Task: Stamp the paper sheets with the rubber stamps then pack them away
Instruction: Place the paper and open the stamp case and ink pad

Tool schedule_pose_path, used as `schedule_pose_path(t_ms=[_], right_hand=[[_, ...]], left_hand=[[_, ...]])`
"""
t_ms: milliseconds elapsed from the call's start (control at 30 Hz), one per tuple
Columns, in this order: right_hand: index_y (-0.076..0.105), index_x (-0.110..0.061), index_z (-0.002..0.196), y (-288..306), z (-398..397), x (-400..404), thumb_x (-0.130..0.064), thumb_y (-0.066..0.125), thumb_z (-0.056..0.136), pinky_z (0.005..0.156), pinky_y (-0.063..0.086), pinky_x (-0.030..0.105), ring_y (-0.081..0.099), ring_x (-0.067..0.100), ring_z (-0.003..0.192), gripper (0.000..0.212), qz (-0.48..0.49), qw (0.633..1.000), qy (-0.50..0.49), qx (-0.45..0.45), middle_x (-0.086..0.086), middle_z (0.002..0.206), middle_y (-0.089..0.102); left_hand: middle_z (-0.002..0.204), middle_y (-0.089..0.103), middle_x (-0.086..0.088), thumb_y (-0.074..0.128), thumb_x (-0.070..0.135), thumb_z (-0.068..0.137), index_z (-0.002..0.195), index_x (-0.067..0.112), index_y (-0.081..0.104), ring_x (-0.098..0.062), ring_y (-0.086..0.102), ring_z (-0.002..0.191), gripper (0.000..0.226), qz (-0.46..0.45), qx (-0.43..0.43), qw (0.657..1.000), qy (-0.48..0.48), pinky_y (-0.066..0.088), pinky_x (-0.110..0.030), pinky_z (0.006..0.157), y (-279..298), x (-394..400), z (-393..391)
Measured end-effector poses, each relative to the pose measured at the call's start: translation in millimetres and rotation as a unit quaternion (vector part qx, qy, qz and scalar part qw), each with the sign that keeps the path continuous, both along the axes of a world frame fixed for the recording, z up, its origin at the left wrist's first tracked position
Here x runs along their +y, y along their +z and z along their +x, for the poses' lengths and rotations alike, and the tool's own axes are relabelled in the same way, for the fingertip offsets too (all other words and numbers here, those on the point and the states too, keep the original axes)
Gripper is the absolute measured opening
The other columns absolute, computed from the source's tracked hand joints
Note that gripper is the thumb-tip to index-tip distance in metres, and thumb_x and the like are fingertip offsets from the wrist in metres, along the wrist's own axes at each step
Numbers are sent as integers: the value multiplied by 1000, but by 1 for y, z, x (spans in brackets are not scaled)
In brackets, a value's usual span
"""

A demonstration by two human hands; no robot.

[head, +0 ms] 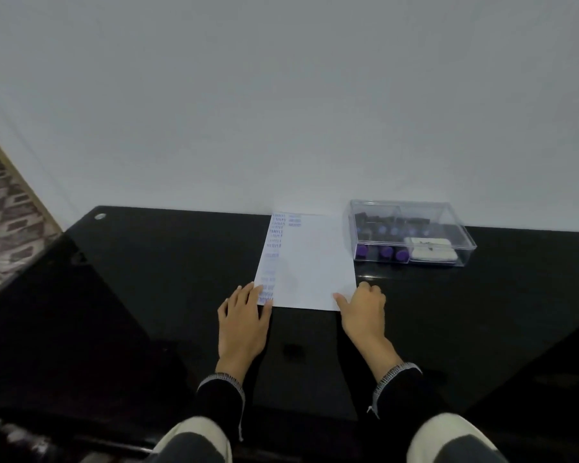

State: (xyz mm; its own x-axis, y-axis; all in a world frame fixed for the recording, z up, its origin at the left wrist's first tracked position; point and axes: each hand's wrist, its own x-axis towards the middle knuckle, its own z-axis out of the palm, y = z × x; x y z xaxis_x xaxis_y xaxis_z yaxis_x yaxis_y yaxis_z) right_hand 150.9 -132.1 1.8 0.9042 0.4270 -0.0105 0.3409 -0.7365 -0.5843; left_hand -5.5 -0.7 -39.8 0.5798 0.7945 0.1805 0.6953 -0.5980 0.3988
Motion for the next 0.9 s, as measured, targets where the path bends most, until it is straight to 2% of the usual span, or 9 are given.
schedule_pose_path(t_ms=[167,333,500,667,700,800,900], right_hand=[[44,3,123,-1,4,12,-31,67,86,95,42,38,44,32,118,55,-15,999,-34,39,20,126,51],[40,3,128,6,-1,20,-25,70,85,90,44,39,38,35,122,60,-23,994,-76,76,24,133,37],[45,4,121,6,-4,23,-9,63,87,82,46,37,48,35,115,41,4,991,-81,102,23,125,50],[45,3,123,15,-9,30,-10,60,86,97,39,37,36,37,119,42,-64,988,-114,78,26,133,35],[40,5,124,17,-10,33,-6,60,86,95,41,37,38,38,119,45,-41,989,-111,89,26,133,34],[32,7,126,18,-12,38,0,59,85,74,45,34,52,38,110,50,79,977,-128,148,26,129,43],[43,5,124,16,-11,35,-12,54,90,68,42,31,57,32,99,40,179,948,-157,211,18,121,55]], left_hand=[[152,34,8,33,46,101,142,28,40,-13,21,144,46,21,11,1000,6,15,-36,115,-3,0,1],[150,37,8,34,45,100,141,27,42,-14,23,143,45,26,15,1000,2,17,-36,115,-3,0,1],[142,44,6,39,42,100,133,25,48,-15,33,137,39,39,-4,999,-4,23,-36,112,-1,-1,0],[141,44,4,39,41,100,133,23,47,-14,36,134,39,36,-16,999,-11,25,-38,113,-3,0,-1],[141,44,4,38,42,100,133,23,47,-14,36,134,39,36,-15,999,-11,25,-38,113,-4,1,-1],[142,43,4,37,43,100,133,23,47,-14,36,134,40,35,-18,999,-9,24,-38,113,-4,1,-1],[142,43,5,37,43,100,133,23,47,-14,35,135,40,35,-18,999,-8,24,-38,113,-5,2,-1]])
